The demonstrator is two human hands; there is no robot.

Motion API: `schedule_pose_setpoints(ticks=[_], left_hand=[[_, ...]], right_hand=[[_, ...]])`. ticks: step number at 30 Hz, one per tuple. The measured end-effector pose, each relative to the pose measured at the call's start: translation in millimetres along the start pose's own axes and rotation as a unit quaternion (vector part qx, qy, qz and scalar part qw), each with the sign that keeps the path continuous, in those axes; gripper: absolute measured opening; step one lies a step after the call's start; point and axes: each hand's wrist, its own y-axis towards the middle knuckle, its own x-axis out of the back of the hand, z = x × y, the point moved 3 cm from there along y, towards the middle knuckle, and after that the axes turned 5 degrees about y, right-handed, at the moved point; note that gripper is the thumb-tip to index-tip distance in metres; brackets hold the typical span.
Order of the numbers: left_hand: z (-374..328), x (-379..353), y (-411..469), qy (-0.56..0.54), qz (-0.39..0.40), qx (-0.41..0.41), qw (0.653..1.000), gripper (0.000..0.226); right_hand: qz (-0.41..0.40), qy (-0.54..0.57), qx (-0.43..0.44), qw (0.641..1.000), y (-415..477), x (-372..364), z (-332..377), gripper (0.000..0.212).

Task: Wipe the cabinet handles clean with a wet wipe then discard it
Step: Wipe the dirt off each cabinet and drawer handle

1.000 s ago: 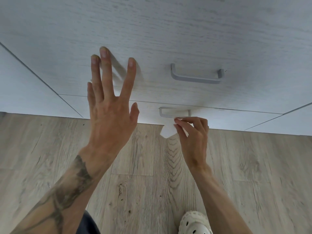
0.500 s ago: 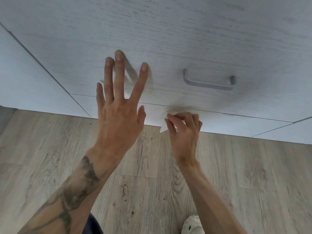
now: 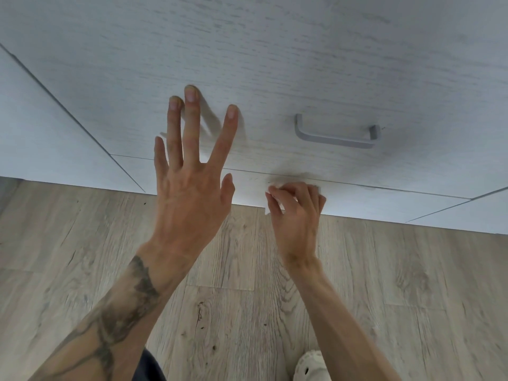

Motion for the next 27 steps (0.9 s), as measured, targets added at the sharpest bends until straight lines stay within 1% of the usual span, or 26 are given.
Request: schedule_pose_setpoints(ticks=[2, 4, 8, 10, 12, 14, 17, 19, 23, 27], left_hand=[[-1.1, -0.7, 0.5, -0.001, -0.001, 0.001, 1.000, 0.101], [-1.4, -1.2, 0.3, -0.004, -0.001, 0.001, 1.000, 0.101], [-0.6, -1.0, 0.9, -0.006, 0.000, 0.003, 1.000, 0.101], [-2.0, -1.0, 1.4, -0.009, 0.003, 0.004, 1.000, 0.101], [-3.2, -0.7, 1.2, -0.006, 0.004, 0.006, 1.000, 0.101], [-3.3, -0.6, 0.7, -0.004, 0.005, 0.005, 1.000, 0.101], [-2.1, -0.6, 0.7, -0.005, 0.004, 0.003, 1.000, 0.103], [-2.6, -1.2, 0.4, -0.005, 0.003, 0.002, 1.000, 0.105], [-4.6, -2.9, 0.5, -0.004, -0.004, 0.002, 1.000, 0.105], [-4.4, -4.0, 0.3, 0.000, -0.010, 0.001, 1.000, 0.108]], right_hand=[[0.029, -0.009, 0.033, 0.999, 6.9, -0.4, -1.4, 0.012], [0.037, -0.007, 0.045, 0.998, 5.5, 8.4, -10.7, 0.011], [0.019, -0.020, 0.020, 0.999, -2.5, 35.6, -41.3, 0.015], [0.023, -0.022, 0.010, 0.999, -2.4, 45.3, -54.9, 0.016], [0.025, -0.009, -0.015, 1.000, -2.6, 52.3, -65.3, 0.018], [0.018, 0.021, -0.066, 0.997, -4.9, 56.3, -71.4, 0.021], [0.007, 0.088, -0.151, 0.985, -6.7, 54.7, -72.1, 0.022], [0.001, 0.103, -0.187, 0.977, -9.0, 51.2, -66.6, 0.020], [-0.026, 0.082, -0.207, 0.975, -13.5, 47.8, -50.9, 0.016], [-0.025, 0.072, -0.234, 0.969, -13.1, 48.8, -41.0, 0.015]])
